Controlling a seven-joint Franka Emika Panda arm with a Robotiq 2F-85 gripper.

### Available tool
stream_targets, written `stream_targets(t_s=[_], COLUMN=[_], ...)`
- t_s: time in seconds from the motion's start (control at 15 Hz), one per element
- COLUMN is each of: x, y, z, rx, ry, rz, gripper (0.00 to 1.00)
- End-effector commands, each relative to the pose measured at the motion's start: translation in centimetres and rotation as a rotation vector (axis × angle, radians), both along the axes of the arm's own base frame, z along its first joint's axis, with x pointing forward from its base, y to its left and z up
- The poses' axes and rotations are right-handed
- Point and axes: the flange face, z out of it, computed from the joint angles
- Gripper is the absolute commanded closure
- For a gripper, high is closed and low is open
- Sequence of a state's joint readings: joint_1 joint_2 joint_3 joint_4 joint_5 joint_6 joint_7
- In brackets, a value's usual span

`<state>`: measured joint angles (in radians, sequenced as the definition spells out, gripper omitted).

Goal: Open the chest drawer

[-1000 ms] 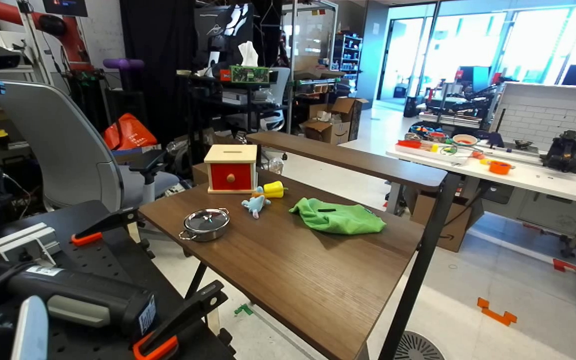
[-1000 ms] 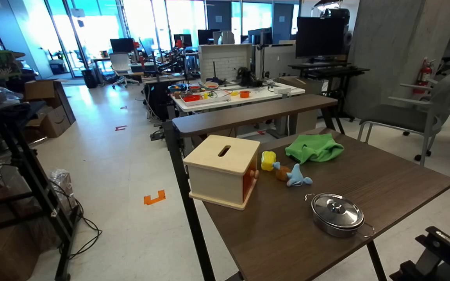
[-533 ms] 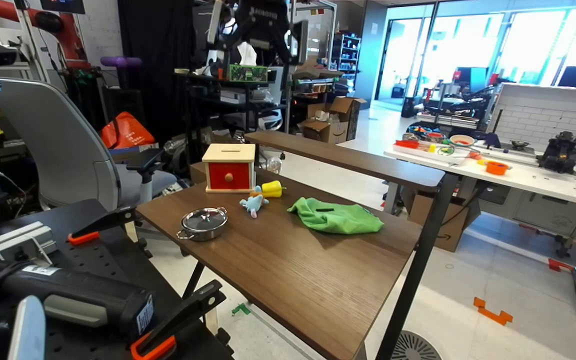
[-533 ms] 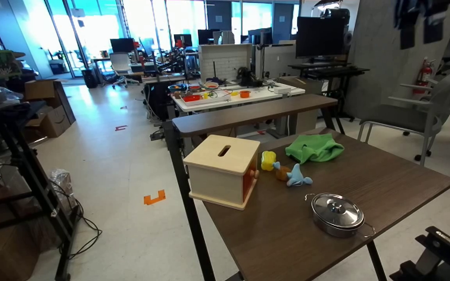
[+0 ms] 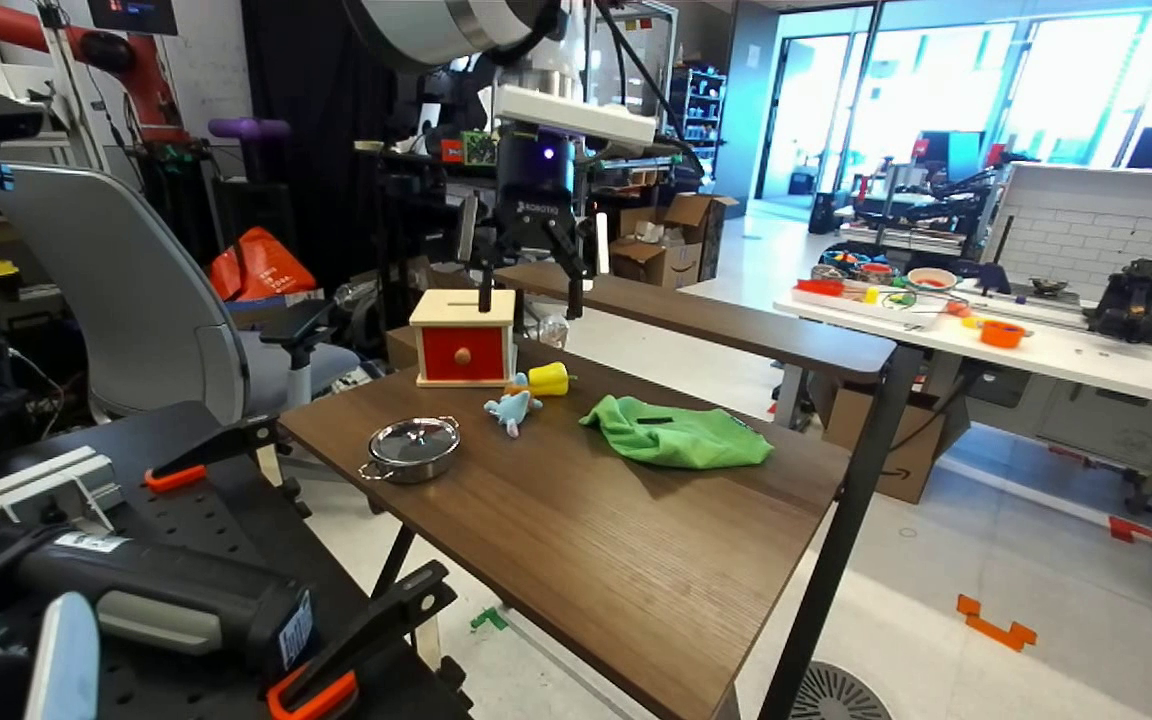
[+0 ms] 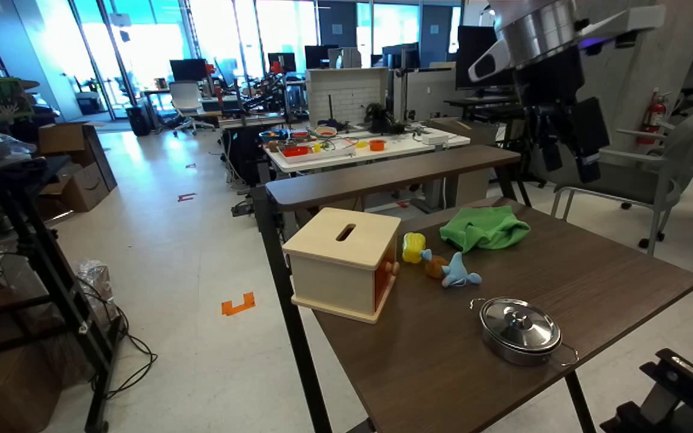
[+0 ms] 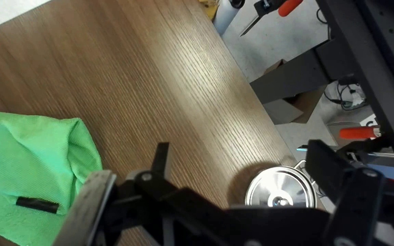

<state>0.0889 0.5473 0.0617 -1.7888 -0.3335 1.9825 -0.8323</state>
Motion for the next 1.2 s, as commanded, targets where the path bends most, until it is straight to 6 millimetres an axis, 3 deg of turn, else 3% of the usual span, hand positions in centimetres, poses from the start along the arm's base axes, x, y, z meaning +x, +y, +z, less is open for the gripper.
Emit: stream_targets(t_s=[0.0, 0.33, 0.47, 0.8, 1.13], x=[0.3, 1.1, 1.6, 1.8, 0.1], y=[0.2, 0.1, 0.5, 2.9, 6.5], z=[-0.5, -0.2, -1.2, -6.1, -12.2], rx=[-0.004, -0.009, 0.004, 0.098, 0.161], ry=[0.004, -0.013, -0.066, -0.181, -0.308], rz=[0.007, -0.004, 0.016, 0.061, 0.048], gripper=[0.0, 0.0, 0.0, 0.0, 0.0])
